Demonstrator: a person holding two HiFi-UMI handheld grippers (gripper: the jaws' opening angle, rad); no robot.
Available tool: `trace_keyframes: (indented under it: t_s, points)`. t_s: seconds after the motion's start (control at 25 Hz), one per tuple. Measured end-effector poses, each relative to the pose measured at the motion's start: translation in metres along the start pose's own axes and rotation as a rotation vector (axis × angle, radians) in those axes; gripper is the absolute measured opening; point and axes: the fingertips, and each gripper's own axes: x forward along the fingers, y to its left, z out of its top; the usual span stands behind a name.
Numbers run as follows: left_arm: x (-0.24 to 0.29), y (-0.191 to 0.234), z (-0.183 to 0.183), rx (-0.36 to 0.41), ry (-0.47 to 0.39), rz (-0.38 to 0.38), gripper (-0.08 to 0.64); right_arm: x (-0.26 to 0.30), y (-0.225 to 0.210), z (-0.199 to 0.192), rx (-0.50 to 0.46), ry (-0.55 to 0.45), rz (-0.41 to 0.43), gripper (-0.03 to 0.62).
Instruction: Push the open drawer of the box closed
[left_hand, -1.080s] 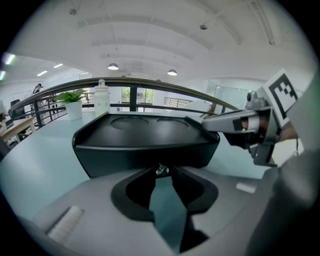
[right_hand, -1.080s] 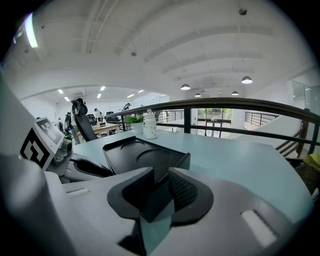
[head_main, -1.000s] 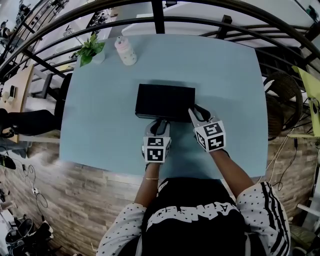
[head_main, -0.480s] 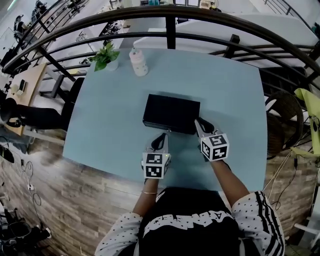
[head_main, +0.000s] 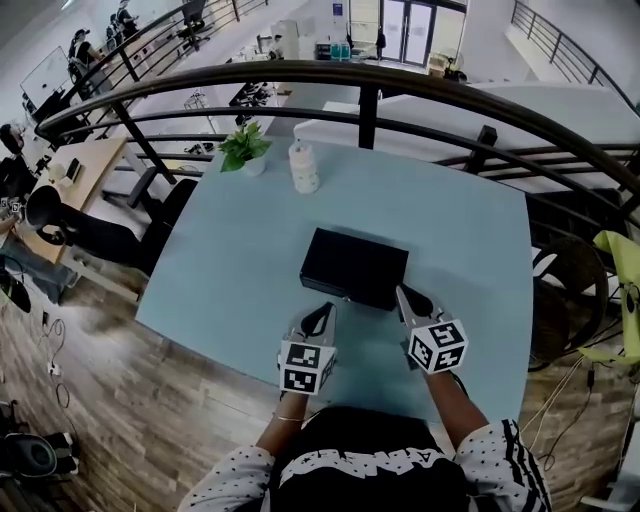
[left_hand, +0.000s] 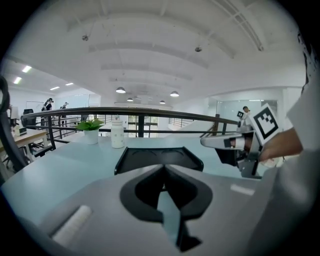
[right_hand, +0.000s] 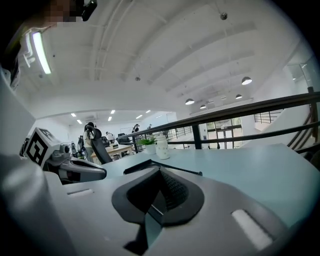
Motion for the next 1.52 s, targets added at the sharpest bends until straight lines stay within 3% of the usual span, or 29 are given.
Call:
trace_keyframes:
  t_s: [0.44,1.52]
  points:
    - [-0.021,-0.017,0.044,0.063,-0.077,-0.011,0.000,-0.030,0.014,0.027,0.021,-0.067,0.051,-0.002]
    - [-0.025,-0.019,0.036,0.049,-0.071,-0.010,0.000,-0.035,0.028,0.031,0.002,-0.074,0.073,-0.002]
